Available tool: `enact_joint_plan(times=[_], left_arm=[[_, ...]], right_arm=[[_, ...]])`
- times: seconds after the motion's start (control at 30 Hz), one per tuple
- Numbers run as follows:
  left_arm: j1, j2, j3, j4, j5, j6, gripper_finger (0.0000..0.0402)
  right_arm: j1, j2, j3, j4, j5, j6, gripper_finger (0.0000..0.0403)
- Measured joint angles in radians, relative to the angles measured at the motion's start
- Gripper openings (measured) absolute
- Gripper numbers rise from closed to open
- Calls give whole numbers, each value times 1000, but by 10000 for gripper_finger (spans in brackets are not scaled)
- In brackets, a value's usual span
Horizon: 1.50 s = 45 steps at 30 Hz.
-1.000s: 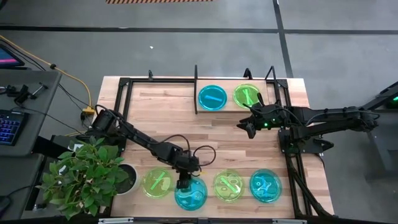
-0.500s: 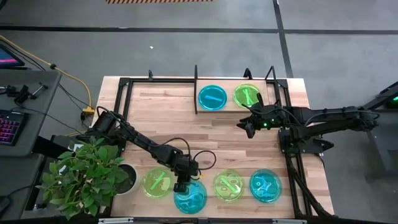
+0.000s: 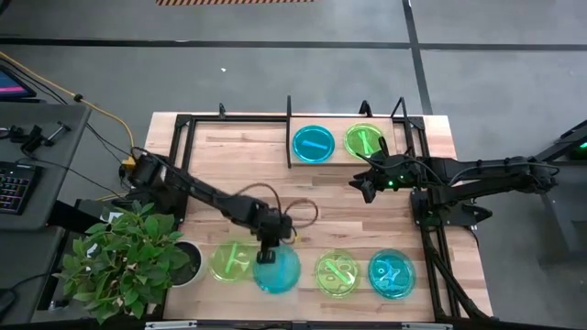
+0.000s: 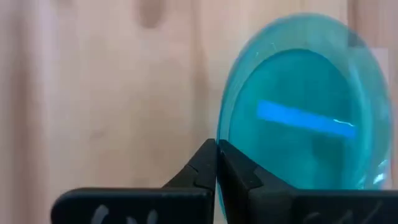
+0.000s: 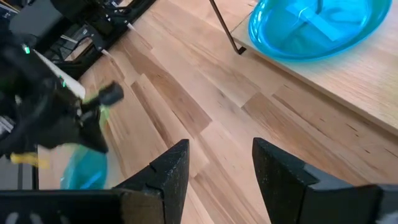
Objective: Place and stack plates onto a shelf
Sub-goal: Stack the left blue plate on top of the stacked blue plates on the shelf
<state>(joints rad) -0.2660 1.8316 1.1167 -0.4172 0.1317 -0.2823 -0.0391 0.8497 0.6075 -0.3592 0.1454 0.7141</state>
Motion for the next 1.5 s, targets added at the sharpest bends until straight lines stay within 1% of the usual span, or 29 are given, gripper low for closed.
enact_joint_plan(times=[0.13, 0.2, 0.27, 0.33, 0.4, 0.47, 0.53, 0.57, 0.67, 0.73, 0.83, 0.9, 0.97, 1.1, 1.5], left_arm=[[73, -92, 0, -25, -54, 33, 0], [115, -132, 2, -3, -80, 33, 0], [153, -175, 0, -15, -108, 33, 0], [187, -211, 0, 21, -133, 24, 0], [216, -245, 0, 22, -152, 18, 0], [237, -265, -1, 62, -187, -9, 0], [255, -295, -28, 101, -210, -47, 0], [260, -304, -45, 156, -229, -83, 0], [266, -336, -127, 285, -296, -218, 0], [256, -345, -188, 402, -344, -303, 0], [230, -354, -265, 534, -393, -423, 0], [215, -353, -304, 594, -433, -488, 0], [202, -350, -328, 631, -469, -532, 0], [192, -346, -339, 638, -508, -570, 0], [200, -346, -339, 648, -522, -565, 0]], right_arm=[[0, 0, 0, 5, 0, 2, 161], [0, 0, 0, 3, 0, 9, 161], [0, 0, 0, 8, 0, 19, 161], [0, 0, 0, 9, -1, 34, 161], [0, 2, 0, 24, -1, 52, 161], [0, 5, 1, 25, -4, 68, 161], [0, 14, 1, 40, -4, 78, 161], [0, 15, 1, 34, -4, 83, 161], [0, 27, 1, 46, -4, 97, 161], [0, 30, 1, 49, -3, 98, 161], [0, 40, 1, 64, -4, 97, 161], [0, 48, 1, 94, -3, 97, 161], [0, 49, 1, 87, -3, 97, 161], [0, 53, 1, 95, -2, 97, 161], [0, 55, 1, 107, 0, 97, 161]])
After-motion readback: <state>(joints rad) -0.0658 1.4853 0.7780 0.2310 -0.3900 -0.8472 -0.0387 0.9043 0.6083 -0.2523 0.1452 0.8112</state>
